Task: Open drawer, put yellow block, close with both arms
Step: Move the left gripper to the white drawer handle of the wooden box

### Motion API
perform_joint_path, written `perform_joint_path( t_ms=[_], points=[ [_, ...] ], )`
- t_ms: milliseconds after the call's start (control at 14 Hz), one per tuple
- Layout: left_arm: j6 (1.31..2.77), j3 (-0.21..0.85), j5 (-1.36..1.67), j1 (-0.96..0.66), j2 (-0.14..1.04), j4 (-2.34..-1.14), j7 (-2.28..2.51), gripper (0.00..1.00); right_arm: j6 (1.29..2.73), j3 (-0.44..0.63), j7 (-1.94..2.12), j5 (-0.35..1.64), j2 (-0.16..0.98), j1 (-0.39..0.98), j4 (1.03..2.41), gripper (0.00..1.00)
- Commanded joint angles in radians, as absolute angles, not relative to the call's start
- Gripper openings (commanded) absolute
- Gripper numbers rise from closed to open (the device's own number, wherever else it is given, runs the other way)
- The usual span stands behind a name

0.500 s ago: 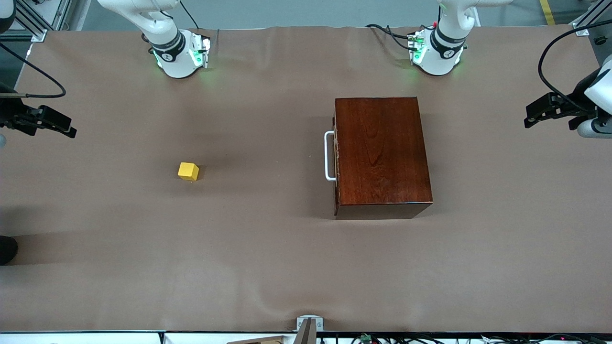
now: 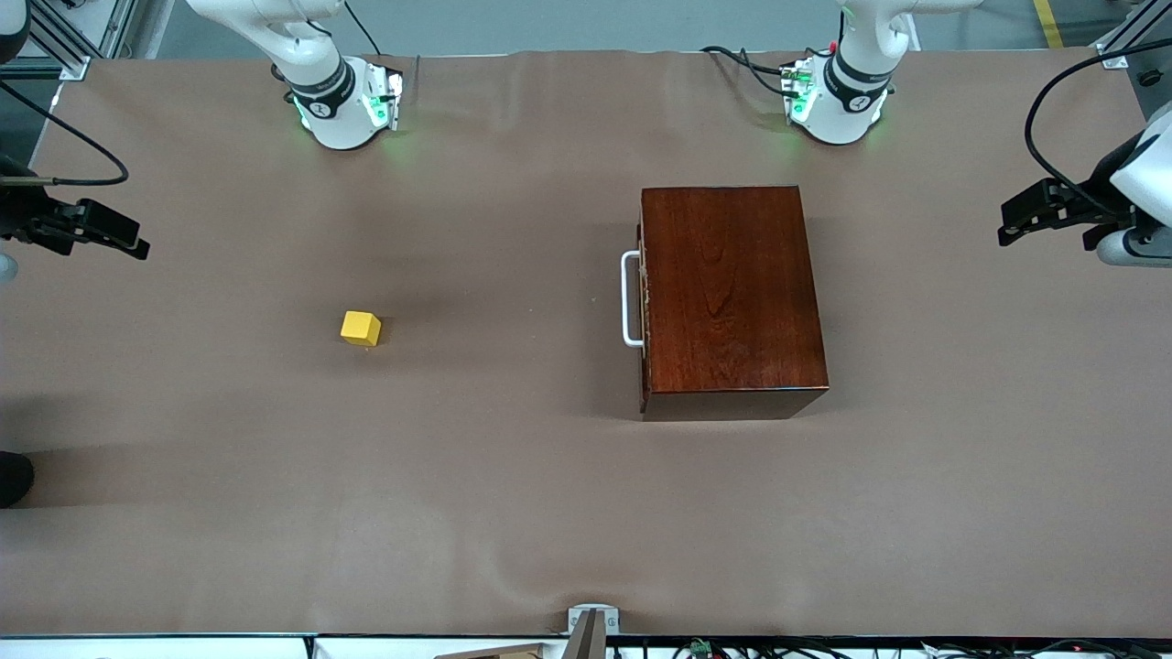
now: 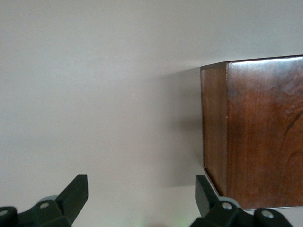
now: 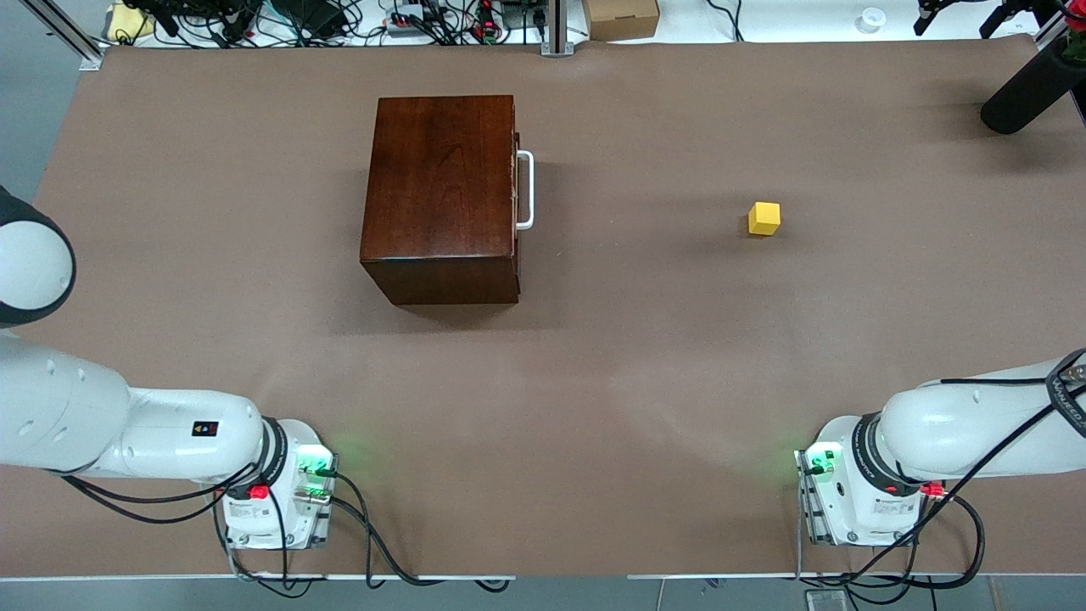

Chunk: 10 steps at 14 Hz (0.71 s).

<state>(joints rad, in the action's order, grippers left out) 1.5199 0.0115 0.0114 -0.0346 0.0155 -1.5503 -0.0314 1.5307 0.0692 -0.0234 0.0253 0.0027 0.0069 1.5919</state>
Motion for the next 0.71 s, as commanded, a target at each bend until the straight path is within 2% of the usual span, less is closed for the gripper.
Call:
perform_joint_path(
  t_ms=[0, 214, 643],
  points=[
    [1.454, 0.015, 0.079, -0.041, 0.090, -1.453, 0.021, 1.00, 1.519, 0.063, -0.018, 0.017, -0.005, 0.003, 1.589, 1.00],
    [1.442, 0.044, 0.126, -0.081, 0.117, -1.431, 0.121, 1.00, 1.519, 0.063, -0.018, 0.017, -0.005, 0.003, 1.589, 1.00],
    [1.451, 0.055, 0.129, -0.264, 0.212, -1.356, 0.441, 1.00, 1.519, 0.063, -0.018, 0.017, -0.005, 0.003, 1.589, 1.00]
  ],
)
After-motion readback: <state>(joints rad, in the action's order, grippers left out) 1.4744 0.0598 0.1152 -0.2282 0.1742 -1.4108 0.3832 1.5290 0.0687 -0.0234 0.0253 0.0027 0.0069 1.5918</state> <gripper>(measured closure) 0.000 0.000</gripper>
